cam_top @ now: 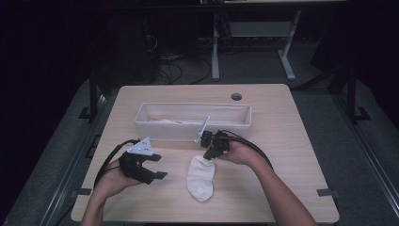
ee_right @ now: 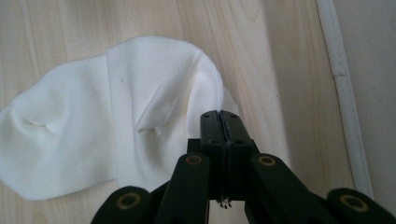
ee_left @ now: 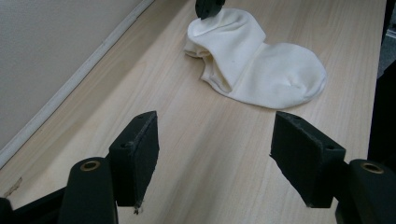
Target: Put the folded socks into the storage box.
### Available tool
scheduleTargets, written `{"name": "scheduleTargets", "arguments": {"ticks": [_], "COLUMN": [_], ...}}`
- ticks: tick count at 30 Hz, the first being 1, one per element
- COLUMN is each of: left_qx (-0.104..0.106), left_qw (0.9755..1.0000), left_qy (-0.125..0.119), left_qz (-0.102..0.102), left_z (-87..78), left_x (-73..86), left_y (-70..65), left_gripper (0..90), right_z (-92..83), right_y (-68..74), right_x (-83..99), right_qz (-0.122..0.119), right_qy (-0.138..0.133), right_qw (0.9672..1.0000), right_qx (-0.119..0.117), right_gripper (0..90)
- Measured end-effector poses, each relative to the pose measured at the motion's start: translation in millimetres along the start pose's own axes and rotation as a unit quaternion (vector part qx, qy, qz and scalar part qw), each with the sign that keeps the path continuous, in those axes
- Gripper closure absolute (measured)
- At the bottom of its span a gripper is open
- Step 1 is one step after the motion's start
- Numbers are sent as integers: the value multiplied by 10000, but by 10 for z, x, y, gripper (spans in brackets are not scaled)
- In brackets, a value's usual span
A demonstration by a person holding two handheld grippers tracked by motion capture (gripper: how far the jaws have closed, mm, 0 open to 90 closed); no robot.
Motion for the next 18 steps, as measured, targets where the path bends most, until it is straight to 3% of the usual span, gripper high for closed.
{"name": "scheduleTargets", "arguments": {"ticks": [11,18], "left_qx": [-39,-33], "left_qw": [10000,10000], "left_qy": [-58,-59], "left_qz": [-25,-38], "left_z": [-30,-40], "left_x": [-7,-3], "left_y": [-1,3], "left_gripper": [323,323], "right_z": [-151,-272], "right_y": [89,163], "right_x": [-35,-74], "right_qz": [-83,-254], "right_qy": [-187,-216], "right_qw": [9998,9994], "right_qx": [50,110], "right_gripper": [888,888]}}
Point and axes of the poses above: each handheld gripper's, and its own axes: z roughly forward along the jaws, x roughly out of its underside, y roughly to its left, the point moved 8 cm from there along z, roughly forward along the jaws, and after that the axes turned 3 degrees about -y, right-handed, at the moved point
